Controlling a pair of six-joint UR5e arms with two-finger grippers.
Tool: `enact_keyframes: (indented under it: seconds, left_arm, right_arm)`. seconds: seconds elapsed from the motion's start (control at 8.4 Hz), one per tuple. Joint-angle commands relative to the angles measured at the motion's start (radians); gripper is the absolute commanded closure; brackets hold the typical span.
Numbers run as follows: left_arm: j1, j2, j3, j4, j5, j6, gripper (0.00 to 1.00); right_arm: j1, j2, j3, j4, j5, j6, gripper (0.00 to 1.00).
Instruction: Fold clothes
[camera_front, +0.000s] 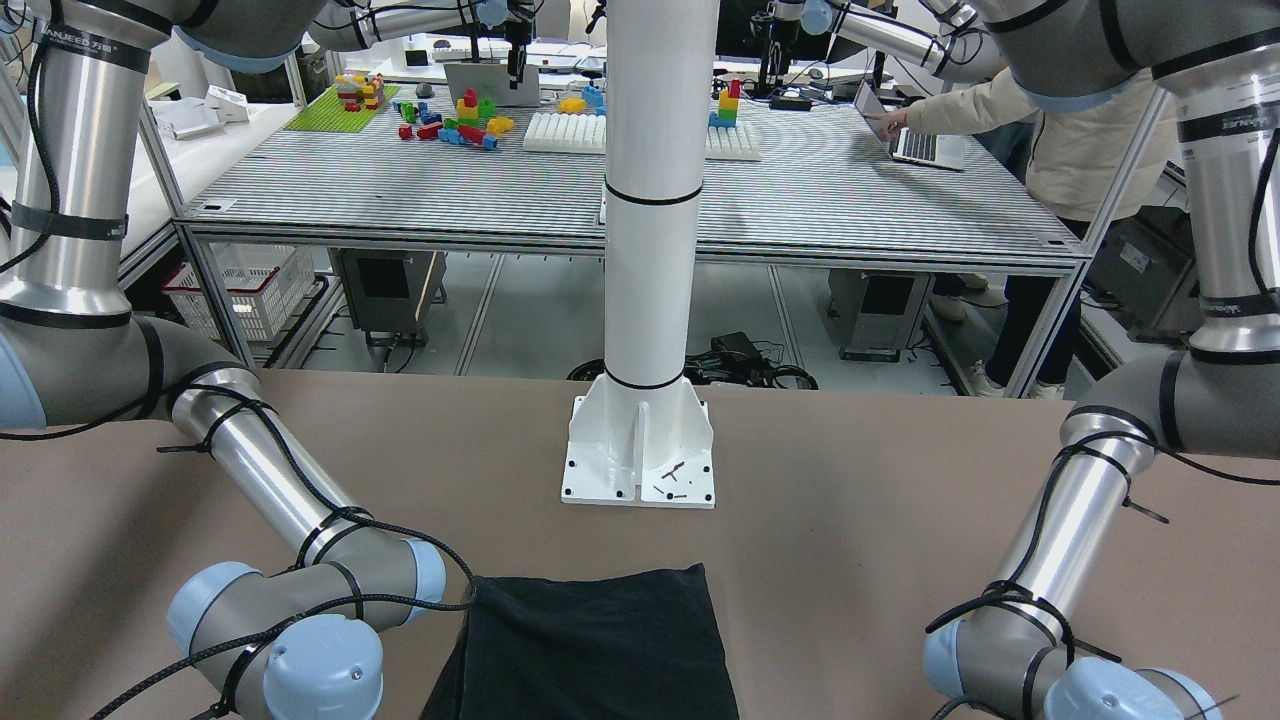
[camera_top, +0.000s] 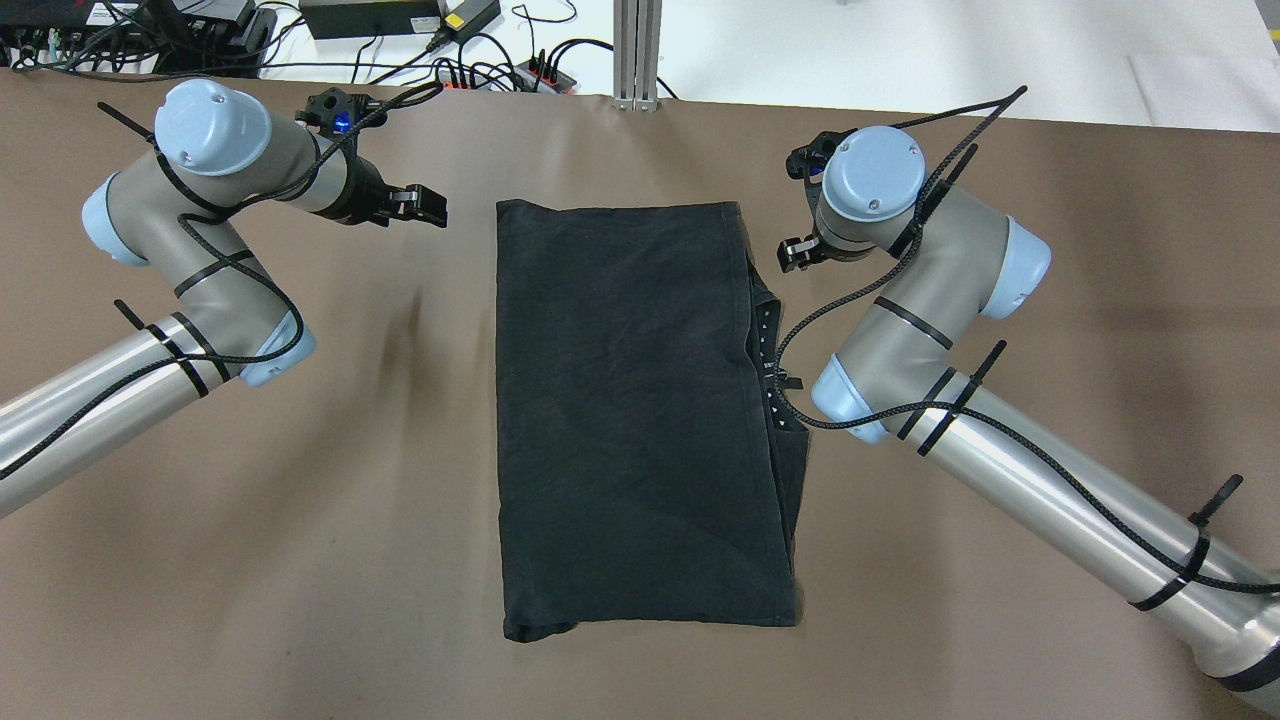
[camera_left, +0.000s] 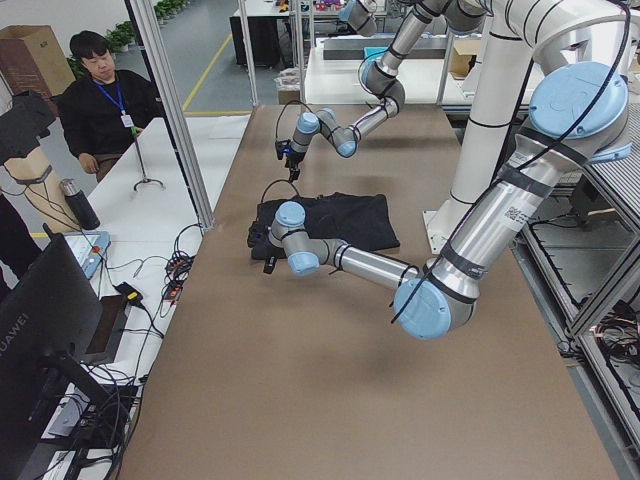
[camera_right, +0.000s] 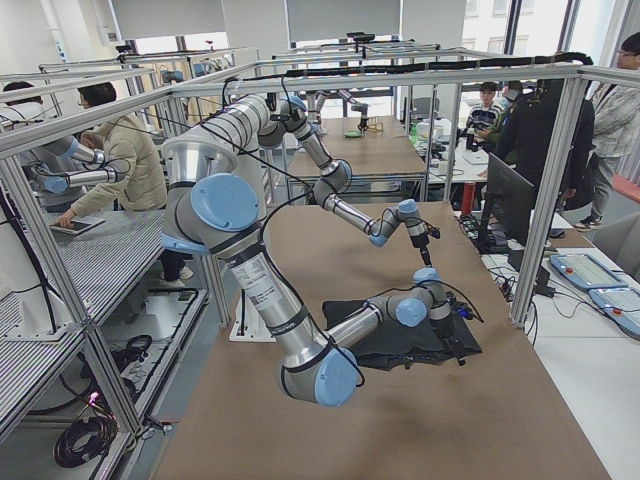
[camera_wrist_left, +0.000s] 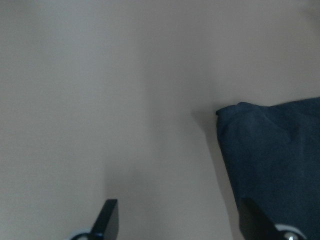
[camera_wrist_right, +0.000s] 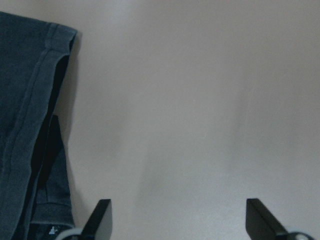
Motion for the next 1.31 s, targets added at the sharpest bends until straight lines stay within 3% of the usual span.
enact_keyframes:
  seconds: [0.0,0.71,0.95,1.19]
  left_arm:
    - [0.007,0.055,-0.065,-0.012,0.007,-0.011,0.16]
    - [0.027,0.113,-0.167,-0.016,-0.004,-0.029,0.15]
    - [0.107,0.194,-0.297,-0.016,0.005,-0.104,0.15]
    - [0.174,0.269,-0.422,-0.013,0.016,-0.343,0.15]
  right_arm:
    - [0.000,-0.010,0.021,-0.001,-0.001,0.000,0.06]
    - [-0.002,-0.041,0.081,0.003,0.015,0.006,0.06]
    - [-0.003,-0.096,0.170,0.017,0.158,0.139,0.06]
    - [-0.024,-0.159,0.297,0.018,0.160,0.286,0.06]
